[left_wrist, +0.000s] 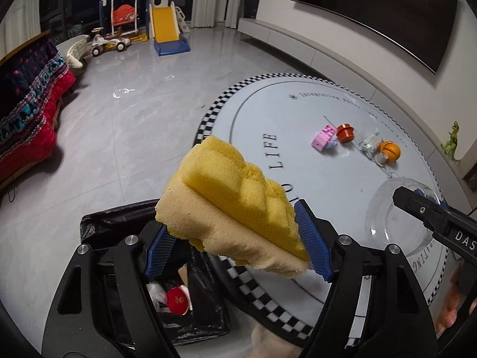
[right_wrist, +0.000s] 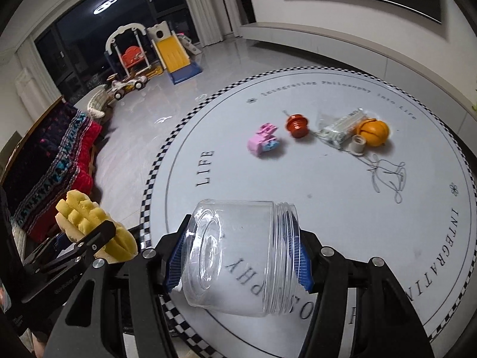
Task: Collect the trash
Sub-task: 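Carry the sponge and clear jar over the black bin and open both tools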
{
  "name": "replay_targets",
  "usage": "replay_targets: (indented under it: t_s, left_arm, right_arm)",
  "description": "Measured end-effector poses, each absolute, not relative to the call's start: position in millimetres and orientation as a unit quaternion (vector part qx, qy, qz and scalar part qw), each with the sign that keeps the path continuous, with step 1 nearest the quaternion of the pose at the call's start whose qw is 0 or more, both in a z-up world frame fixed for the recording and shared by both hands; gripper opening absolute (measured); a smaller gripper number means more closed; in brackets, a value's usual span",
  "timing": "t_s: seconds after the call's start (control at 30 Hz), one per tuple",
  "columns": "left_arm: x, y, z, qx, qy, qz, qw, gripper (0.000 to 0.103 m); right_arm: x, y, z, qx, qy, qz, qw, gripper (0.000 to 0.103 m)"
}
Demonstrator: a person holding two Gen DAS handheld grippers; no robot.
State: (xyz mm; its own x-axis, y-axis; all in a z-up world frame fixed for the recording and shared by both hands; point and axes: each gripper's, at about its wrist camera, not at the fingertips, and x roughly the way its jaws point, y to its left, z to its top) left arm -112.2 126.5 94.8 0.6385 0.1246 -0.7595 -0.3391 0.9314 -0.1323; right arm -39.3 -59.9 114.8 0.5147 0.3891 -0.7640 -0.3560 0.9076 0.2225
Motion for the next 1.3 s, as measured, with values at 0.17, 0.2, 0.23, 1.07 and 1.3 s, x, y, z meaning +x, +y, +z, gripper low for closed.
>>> replay_targets:
  t_s: [0.17, 0.2, 0.23, 1.07, 1.3]
  left_arm:
    - [-146, 167, 86, -0.137, 0.406, 0.18, 0.886, 0.074]
    - [-154, 175, 85, -0.14, 0.405, 0.192, 0.883, 0.074]
    - [-161, 183, 83, -0.141, 0.406, 0.203, 0.88, 0.074]
    - [-246, 270, 38, -0.17, 0.457, 0.314, 0.814, 0.097]
    - [-219, 240, 47, -0.154, 0.458, 0.275, 0.831, 0.097]
  right_arm:
    - [-62, -4, 108, -0.012, 0.455, 0.279, 0.846, 0.061]
    - [-68, 9, 106, -0.019, 0.458, 0.292, 0.839, 0.061]
    - [-72, 19, 104, -0.025, 0.461, 0.302, 0.834, 0.061]
    - [-137, 130, 72, -0.113, 0.491, 0.416, 0.757, 0.078]
    - [-119, 97, 84, -0.082, 0.481, 0.403, 0.774, 0.078]
